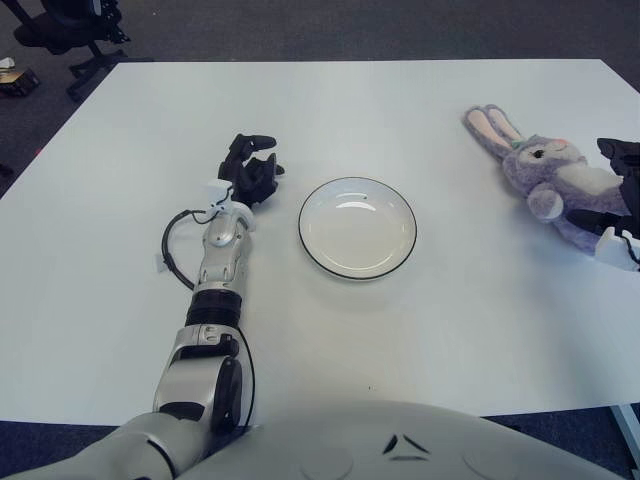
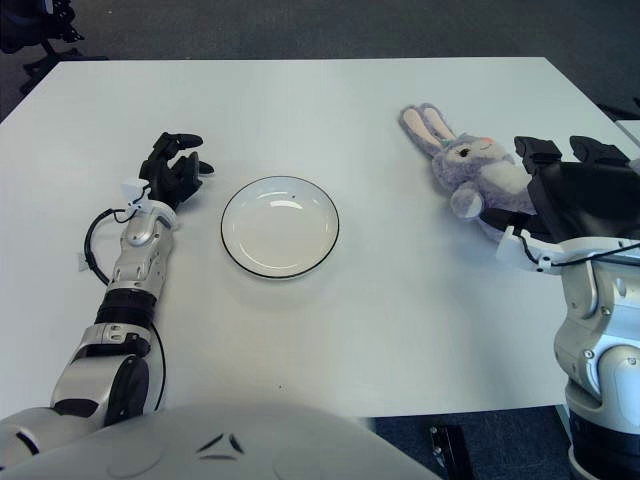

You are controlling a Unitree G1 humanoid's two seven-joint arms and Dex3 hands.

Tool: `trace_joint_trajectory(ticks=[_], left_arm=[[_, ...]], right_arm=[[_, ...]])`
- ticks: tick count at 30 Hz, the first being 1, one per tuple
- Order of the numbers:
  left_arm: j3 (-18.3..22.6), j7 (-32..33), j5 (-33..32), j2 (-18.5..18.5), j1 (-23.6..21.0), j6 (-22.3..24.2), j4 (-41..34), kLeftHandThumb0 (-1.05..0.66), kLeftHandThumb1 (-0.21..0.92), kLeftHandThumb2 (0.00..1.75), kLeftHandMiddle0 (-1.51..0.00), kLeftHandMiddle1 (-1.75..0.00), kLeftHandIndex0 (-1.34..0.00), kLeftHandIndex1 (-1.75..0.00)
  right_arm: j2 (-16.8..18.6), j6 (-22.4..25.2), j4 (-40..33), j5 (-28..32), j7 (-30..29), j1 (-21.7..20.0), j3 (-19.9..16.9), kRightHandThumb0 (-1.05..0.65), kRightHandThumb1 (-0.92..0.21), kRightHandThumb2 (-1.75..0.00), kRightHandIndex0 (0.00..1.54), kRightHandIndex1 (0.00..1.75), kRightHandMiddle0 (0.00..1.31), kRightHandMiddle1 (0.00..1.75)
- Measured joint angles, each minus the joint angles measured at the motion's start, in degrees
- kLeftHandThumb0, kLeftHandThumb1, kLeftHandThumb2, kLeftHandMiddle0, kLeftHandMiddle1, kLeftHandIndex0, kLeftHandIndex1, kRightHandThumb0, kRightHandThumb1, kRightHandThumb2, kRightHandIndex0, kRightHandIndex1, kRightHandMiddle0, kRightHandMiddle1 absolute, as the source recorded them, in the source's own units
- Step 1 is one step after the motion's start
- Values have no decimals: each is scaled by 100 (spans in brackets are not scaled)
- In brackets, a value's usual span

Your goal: Put the doll into the plate.

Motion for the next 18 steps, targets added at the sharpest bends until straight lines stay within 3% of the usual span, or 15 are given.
trace_joint_trajectory(ticks=[9, 18], left_arm=[[0, 0, -21, 3, -1, 0, -1, -1, 70, 64, -57, -153, -41, -135], [1, 0, -36, 10, 1, 0, -6, -1, 70, 64, -57, -153, -40, -136]], right_arm=[[-246, 118, 850, -377, 54, -348, 302, -102, -92, -65, 21, 0, 18, 4], [-276, 264, 1414, -522, -56, -528, 625, -102, -92, -65, 23, 1, 18, 3]])
